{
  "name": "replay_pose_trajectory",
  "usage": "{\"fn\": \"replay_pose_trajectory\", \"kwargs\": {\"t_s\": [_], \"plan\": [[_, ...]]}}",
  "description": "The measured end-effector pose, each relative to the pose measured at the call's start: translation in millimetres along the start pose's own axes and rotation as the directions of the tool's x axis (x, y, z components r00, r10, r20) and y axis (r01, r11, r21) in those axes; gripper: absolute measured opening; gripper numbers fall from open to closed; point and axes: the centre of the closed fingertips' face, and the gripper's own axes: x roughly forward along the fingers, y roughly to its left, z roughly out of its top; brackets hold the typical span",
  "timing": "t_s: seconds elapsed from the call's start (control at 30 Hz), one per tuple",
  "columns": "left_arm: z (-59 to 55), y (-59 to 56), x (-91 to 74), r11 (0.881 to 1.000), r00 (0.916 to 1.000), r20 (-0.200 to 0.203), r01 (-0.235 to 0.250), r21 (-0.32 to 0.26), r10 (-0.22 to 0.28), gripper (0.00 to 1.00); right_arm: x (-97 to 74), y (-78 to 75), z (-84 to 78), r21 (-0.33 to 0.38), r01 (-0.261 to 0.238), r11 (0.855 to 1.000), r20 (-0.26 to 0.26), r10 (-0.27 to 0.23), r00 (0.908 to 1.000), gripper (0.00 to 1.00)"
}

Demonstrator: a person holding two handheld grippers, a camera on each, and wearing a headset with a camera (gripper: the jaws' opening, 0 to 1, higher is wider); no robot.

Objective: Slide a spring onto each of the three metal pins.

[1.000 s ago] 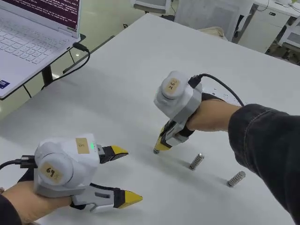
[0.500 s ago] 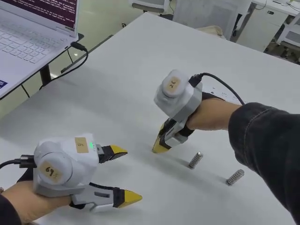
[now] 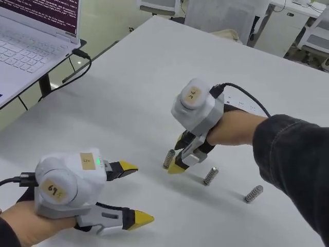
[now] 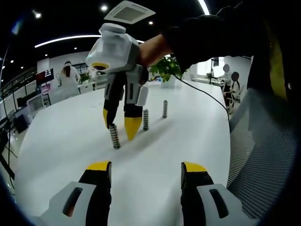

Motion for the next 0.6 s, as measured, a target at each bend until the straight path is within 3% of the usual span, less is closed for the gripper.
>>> {"fn": "replay_pose_trajectory", "kwargs": {"t_s": [0.33,0.6], "plan": [[0.9,-2.4,0.2,1.000,1.0000,-0.007,0.005,0.002,-0.005,0.55,-6.4,0.6,-6.5,0.028,0.010,1.000,0.021,-0.010,0.9997,0.50],[4.2,-3.8,1.6,1.000,0.9999,-0.012,0.011,0.011,-0.011,0.55,-11.6,1.8,-11.7,0.066,0.018,0.998,0.067,-0.022,0.9975,0.57]]}}
